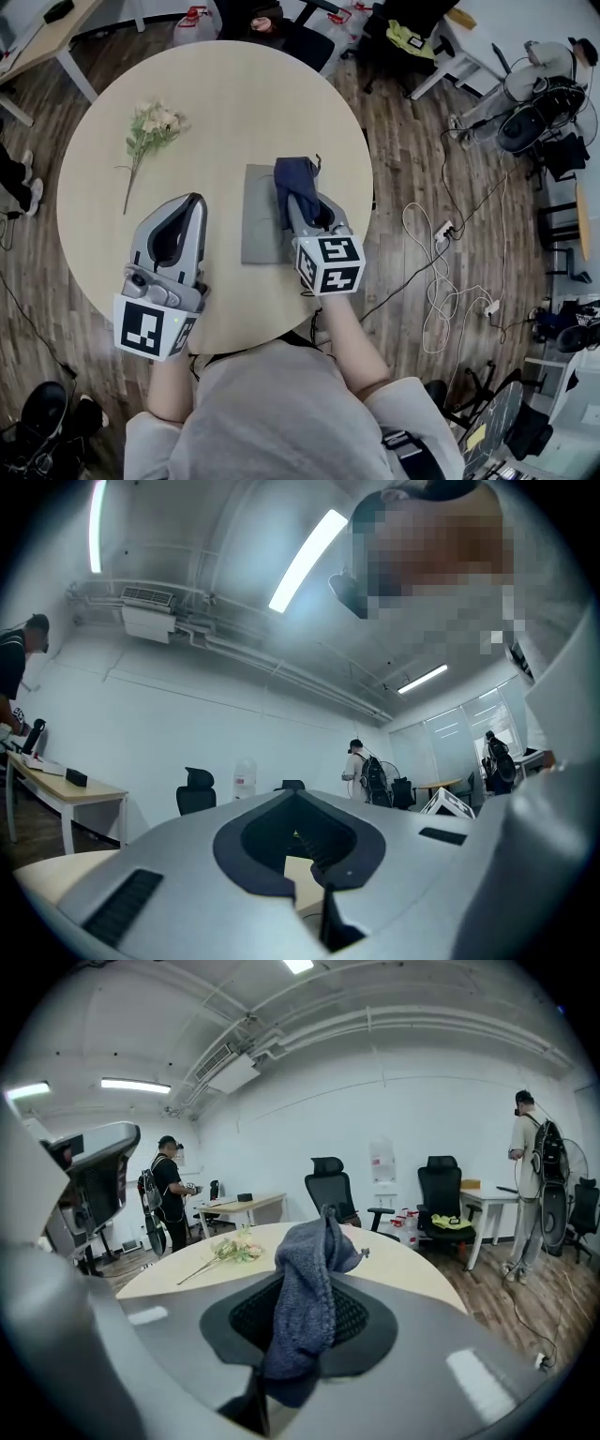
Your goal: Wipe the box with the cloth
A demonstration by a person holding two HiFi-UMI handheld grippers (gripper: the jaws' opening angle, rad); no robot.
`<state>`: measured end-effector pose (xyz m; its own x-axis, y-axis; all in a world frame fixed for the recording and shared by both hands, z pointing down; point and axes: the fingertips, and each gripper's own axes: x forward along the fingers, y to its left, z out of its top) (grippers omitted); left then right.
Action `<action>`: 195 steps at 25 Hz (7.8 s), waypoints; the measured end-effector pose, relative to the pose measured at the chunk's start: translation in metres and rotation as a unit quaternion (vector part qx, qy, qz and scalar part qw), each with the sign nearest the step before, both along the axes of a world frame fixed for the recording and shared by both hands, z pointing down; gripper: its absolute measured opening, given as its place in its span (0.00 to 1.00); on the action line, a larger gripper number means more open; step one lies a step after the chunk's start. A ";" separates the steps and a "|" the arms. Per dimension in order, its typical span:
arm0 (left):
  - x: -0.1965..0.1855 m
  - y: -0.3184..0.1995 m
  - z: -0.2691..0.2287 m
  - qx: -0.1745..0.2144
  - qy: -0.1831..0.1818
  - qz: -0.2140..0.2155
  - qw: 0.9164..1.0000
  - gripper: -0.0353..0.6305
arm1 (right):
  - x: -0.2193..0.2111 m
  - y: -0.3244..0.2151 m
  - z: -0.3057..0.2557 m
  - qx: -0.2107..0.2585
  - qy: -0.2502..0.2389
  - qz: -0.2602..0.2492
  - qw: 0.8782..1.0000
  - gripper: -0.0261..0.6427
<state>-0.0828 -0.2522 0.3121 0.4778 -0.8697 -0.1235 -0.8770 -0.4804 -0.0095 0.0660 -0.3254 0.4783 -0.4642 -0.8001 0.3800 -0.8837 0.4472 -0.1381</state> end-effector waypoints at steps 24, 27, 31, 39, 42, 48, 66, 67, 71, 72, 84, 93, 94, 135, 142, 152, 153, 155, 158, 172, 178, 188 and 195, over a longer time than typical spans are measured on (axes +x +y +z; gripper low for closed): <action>-0.036 0.019 0.022 -0.035 -0.011 -0.073 0.997 0.06 | -0.077 -0.061 0.103 -0.129 0.035 -0.029 0.991 0.21; -0.044 0.020 0.023 -0.037 -0.011 -0.082 0.996 0.06 | -0.079 -0.067 0.111 -0.129 0.052 -0.027 0.990 0.25; -0.053 0.020 0.026 -0.040 -0.010 -0.092 0.995 0.06 | -0.084 -0.073 0.123 -0.129 0.087 -0.031 0.987 0.28; -0.052 0.015 0.028 -0.045 -0.009 -0.092 0.995 0.06 | -0.088 -0.077 0.125 -0.109 0.143 -0.055 0.982 0.17; -0.050 0.013 0.026 -0.044 -0.009 -0.087 0.995 0.06 | -0.067 -0.080 0.127 -0.115 0.152 -0.036 0.981 0.17; -0.040 0.007 0.024 -0.043 -0.008 -0.072 0.996 0.06 | -0.028 -0.080 0.129 -0.117 0.143 -0.008 0.983 0.16; -0.010 0.012 0.015 -0.030 -0.003 -0.021 0.999 0.06 | 0.065 -0.060 0.113 -0.124 0.140 0.088 0.978 0.16; -0.011 0.013 0.014 -0.029 -0.002 -0.021 0.999 0.06 | 0.057 -0.056 0.106 -0.120 0.124 0.084 0.981 0.16; -0.015 0.019 0.010 -0.025 0.004 -0.022 0.999 0.06 | 0.007 -0.032 0.091 -0.120 0.072 0.044 0.989 0.16; -0.016 0.021 0.009 -0.024 0.005 -0.022 0.999 0.06 | -0.008 -0.025 0.089 -0.122 0.062 0.032 0.990 0.16; -0.046 0.038 0.009 -0.025 0.008 -0.035 0.999 0.06 | -0.079 0.001 0.128 -0.143 0.102 -0.017 0.984 0.16; -0.034 0.042 0.007 -0.019 0.015 -0.006 1.000 0.06 | -0.007 0.002 0.133 -0.157 0.095 0.064 0.981 0.16; -0.031 0.043 0.007 -0.019 0.015 -0.003 1.000 0.06 | 0.000 0.003 0.134 -0.157 0.096 0.072 0.980 0.16; -0.046 0.069 0.007 -0.019 0.027 0.030 0.999 0.06 | -0.057 0.076 0.138 -0.159 0.098 0.041 0.982 0.16; -0.032 0.066 0.006 -0.016 0.027 0.051 0.998 0.06 | -0.029 0.075 0.140 -0.148 0.105 0.064 0.981 0.16; -0.021 0.062 0.001 -0.014 0.025 0.060 0.998 0.06 | -0.005 0.078 0.130 -0.141 0.099 0.081 0.982 0.16; -0.020 0.061 0.001 -0.014 0.025 0.061 0.998 0.06 | -0.003 0.078 0.129 -0.139 0.102 0.083 0.981 0.16; -0.019 0.060 0.002 -0.013 0.025 0.062 0.998 0.06 | 0.005 0.077 0.129 -0.132 0.111 0.092 0.981 0.16; -0.016 0.058 0.002 -0.014 0.028 0.066 0.997 0.06 | 0.027 0.075 0.129 -0.125 0.127 0.108 0.978 0.16; 0.018 0.052 -0.001 -0.008 0.030 0.105 0.994 0.06 | 0.088 0.088 0.135 -0.137 0.130 0.168 0.968 0.16; 0.029 0.050 -0.003 -0.006 0.020 0.115 0.993 0.06 | 0.085 0.091 0.119 -0.118 0.090 0.159 0.976 0.17; 0.029 0.045 -0.011 0.002 0.006 0.117 0.993 0.06 | 0.082 0.097 0.033 -0.003 0.051 0.151 0.987 0.17; 0.030 0.051 -0.016 0.009 0.005 0.119 0.993 0.06 | 0.084 0.113 -0.018 0.062 0.045 0.155 0.985 0.17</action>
<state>-0.0531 -0.2016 0.2961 0.6683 -0.7299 -0.1440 -0.7387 -0.6739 -0.0122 0.1502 -0.2127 0.4603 -0.1584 -0.9408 0.2996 -0.9867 0.1616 -0.0142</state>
